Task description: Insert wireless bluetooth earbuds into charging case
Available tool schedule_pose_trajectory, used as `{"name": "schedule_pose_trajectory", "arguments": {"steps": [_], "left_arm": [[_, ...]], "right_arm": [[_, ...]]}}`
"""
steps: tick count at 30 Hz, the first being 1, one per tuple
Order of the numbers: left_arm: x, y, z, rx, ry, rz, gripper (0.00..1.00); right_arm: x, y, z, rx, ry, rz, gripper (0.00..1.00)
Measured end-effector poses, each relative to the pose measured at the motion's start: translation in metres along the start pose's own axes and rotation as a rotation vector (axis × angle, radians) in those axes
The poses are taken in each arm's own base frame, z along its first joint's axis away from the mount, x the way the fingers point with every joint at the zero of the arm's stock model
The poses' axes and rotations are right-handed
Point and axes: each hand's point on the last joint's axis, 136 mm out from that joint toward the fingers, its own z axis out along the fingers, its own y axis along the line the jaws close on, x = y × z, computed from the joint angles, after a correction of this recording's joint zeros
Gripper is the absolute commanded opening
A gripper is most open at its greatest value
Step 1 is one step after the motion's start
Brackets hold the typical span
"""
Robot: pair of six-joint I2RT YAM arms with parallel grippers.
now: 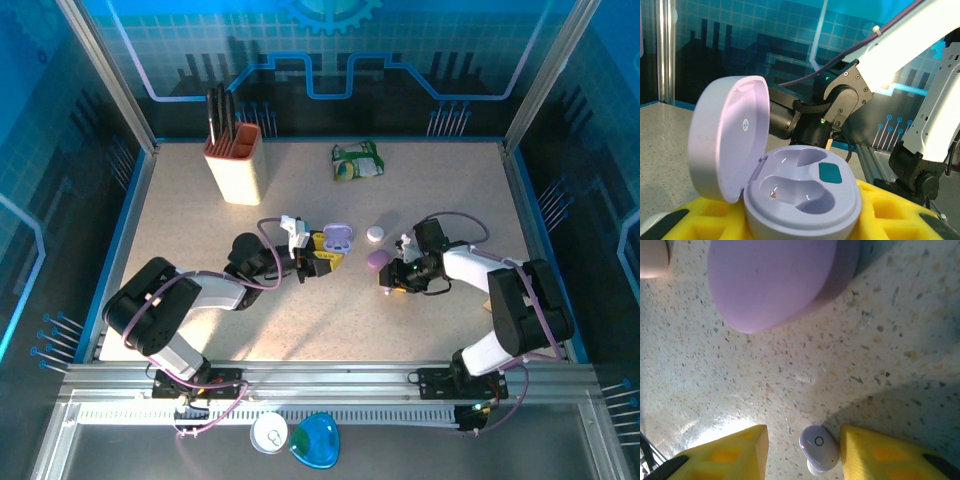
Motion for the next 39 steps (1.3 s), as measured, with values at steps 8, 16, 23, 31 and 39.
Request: {"name": "schedule_pose_trajectory", "arguments": {"steps": [8,16,23,31,39], "left_arm": [[0.004,0.0,0.0,0.004,0.009,-0.01,0.29],[0.004,0.0,0.0,0.004,0.009,-0.009,0.29],[0.004,0.001,0.0,0.002,0.009,-0.009,0.29],[0.013,0.011,0.0,-0.034,0.018,-0.027,0.29],[0.025,0.024,0.001,-0.074,0.035,-0.032,0.29]], "right_arm": [[0.0,-0.002,0.002,-0.012,0.0,0.006,0.29],[0.0,-0.003,0.003,-0.014,0.001,0.021,0.19],[0.002,-0.004,0.0,-0.003,-0.017,0.039,0.18],[0.002,-0.016,-0.012,0.162,-0.149,0.085,0.15],[-0.006,-0.019,-0.03,0.334,-0.318,0.116,0.16]]}}
